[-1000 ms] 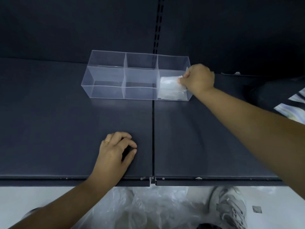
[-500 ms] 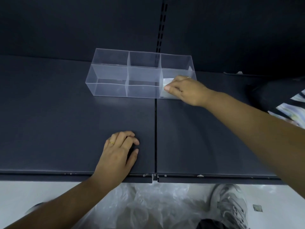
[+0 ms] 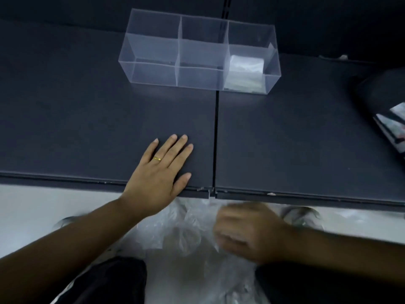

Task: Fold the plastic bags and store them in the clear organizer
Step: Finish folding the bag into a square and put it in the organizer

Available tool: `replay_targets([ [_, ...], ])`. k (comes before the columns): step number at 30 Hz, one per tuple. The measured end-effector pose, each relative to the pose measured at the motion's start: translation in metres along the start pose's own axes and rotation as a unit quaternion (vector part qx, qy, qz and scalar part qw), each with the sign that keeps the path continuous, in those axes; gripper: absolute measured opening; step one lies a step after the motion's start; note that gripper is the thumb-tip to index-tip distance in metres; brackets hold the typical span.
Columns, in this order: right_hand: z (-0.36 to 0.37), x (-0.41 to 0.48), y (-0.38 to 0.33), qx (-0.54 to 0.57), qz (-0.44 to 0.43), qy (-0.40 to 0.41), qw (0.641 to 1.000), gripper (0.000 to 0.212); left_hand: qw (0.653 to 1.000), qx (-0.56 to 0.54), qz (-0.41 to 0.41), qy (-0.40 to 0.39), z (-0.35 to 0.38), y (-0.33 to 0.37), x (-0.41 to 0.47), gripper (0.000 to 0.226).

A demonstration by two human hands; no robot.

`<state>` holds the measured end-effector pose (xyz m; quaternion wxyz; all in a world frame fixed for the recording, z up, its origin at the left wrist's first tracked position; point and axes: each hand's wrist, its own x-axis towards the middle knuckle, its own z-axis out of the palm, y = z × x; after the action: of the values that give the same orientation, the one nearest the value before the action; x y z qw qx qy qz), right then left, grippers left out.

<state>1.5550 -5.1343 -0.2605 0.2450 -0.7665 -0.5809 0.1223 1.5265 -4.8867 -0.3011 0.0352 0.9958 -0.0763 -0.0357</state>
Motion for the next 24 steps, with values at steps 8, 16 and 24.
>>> replay_targets([
  [8,0.067,-0.051,0.037,-0.131,0.338,-0.364,0.858,0.038,1.0,-0.01,0.001,0.005,0.001,-0.001,-0.001,0.061],
  [16,-0.003,-0.001,0.001,0.268,0.264,-0.19,0.907,0.019,0.972,-0.225,-0.047,-0.042,-0.024,0.004,0.002,0.058],
  [24,-0.091,0.054,0.032,0.32,0.287,0.022,0.903,0.035,0.733,-0.656,-0.048,-0.174,-0.087,0.018,0.013,0.017],
])
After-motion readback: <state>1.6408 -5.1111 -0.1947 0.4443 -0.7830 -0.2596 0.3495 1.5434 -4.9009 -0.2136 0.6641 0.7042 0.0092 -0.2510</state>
